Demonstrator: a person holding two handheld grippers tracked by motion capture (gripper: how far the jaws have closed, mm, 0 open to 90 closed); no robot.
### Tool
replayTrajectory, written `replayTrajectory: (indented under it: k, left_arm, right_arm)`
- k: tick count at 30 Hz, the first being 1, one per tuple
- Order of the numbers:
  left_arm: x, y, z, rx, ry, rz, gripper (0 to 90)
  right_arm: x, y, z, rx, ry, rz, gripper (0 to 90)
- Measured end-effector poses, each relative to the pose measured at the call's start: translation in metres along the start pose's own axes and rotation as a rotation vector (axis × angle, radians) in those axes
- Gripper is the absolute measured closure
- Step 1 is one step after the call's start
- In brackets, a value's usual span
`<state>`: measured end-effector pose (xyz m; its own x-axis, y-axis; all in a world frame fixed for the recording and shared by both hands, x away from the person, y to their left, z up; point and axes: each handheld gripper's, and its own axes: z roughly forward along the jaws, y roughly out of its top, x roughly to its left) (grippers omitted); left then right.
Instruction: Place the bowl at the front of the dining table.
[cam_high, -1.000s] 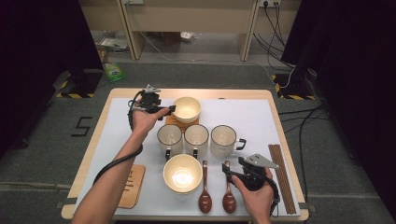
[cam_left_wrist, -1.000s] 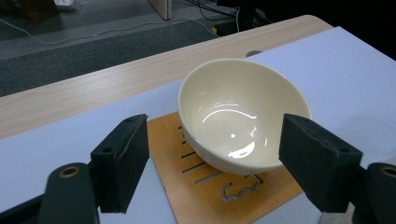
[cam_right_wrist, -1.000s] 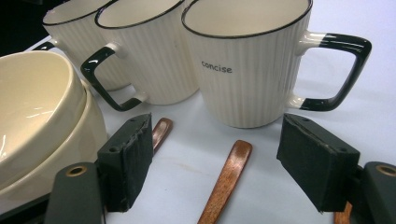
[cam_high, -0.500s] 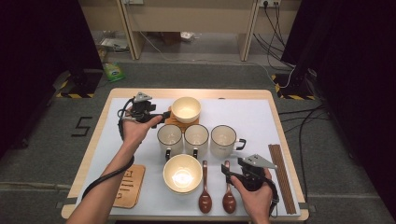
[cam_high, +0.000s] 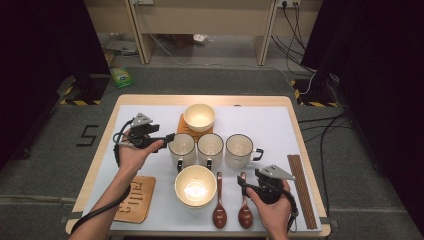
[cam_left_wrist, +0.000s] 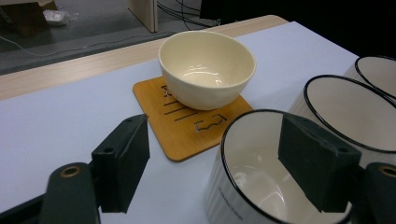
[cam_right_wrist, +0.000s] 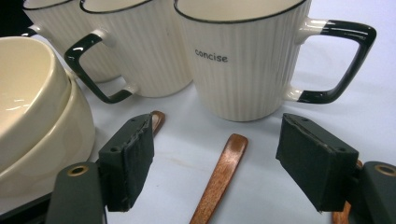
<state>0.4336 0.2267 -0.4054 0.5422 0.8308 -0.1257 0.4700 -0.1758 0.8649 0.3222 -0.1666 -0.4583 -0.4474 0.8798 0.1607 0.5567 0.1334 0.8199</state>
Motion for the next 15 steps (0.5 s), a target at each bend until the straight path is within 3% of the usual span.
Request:
replayTrajectory:
  k: [8, 15]
  left_arm:
    - [-0.001, -0.014, -0.019, -0.021, 0.015, 0.016, 24.2]
    - [-0.007, -0.036, -0.034, -0.016, 0.006, 0.035, 24.3]
  right_arm:
    - [0.001, -0.001, 0.003, 0.017, -0.01, 0.002, 28.5]
    - [0.0, -0.001, 0.005, 0.032, -0.021, 0.0, 30.1]
